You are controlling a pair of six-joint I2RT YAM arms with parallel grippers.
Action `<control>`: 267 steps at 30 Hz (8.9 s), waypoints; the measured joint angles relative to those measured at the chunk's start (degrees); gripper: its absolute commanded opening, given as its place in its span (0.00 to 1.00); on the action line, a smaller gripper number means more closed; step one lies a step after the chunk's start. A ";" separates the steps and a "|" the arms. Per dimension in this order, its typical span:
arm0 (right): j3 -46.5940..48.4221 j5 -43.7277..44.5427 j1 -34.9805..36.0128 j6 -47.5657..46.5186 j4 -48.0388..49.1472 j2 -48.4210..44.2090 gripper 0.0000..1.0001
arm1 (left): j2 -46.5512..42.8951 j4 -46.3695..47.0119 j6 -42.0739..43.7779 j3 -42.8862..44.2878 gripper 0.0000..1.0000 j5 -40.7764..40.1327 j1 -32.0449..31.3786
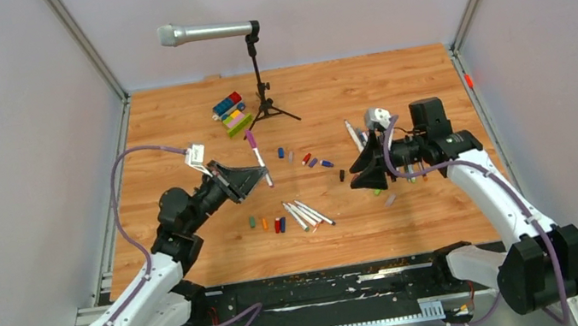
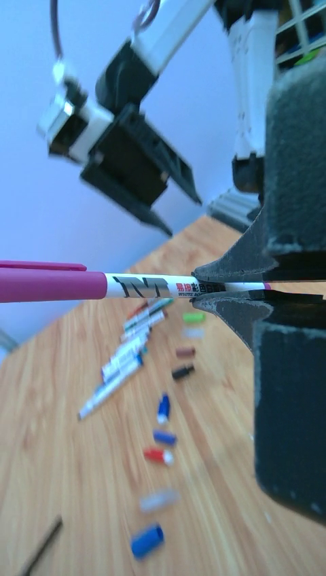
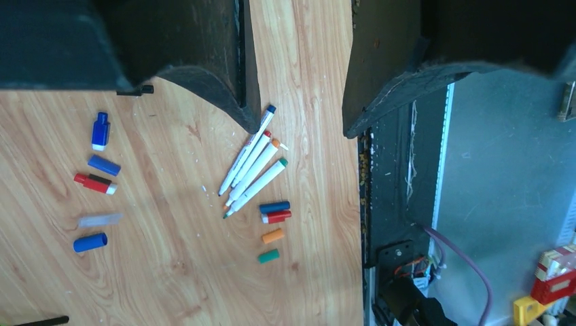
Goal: Open the pen caps
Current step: Pick up the pen from the center of the board, then open the pen cap from the pen, then place the pen cap at the center of the board, then place the pen at the center of the board, then reset both arms
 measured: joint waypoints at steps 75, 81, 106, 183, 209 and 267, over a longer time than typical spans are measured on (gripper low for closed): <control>-14.73 -13.29 7.54 54.38 48.41 2.03 0.00 | 33.33 30.51 -4.63 19.56 0.34 -1.40 -23.74; -14.64 -14.19 7.52 53.40 47.95 2.34 0.05 | 38.01 37.27 -9.51 19.56 0.00 0.24 -22.97; -11.23 -7.85 5.90 48.06 39.50 1.14 0.00 | 32.48 27.06 -2.14 15.02 0.00 -18.71 -30.53; 0.94 36.74 21.79 24.13 14.05 32.06 0.23 | 34.71 -42.58 -7.26 16.39 0.20 -32.13 -31.63; 2.01 35.39 22.10 20.04 10.16 30.97 0.36 | 25.68 -45.29 -5.90 16.46 0.61 -33.55 -31.63; 14.40 20.92 -40.76 37.48 1.14 -16.31 1.00 | 5.60 -65.18 18.73 46.01 1.00 0.87 25.40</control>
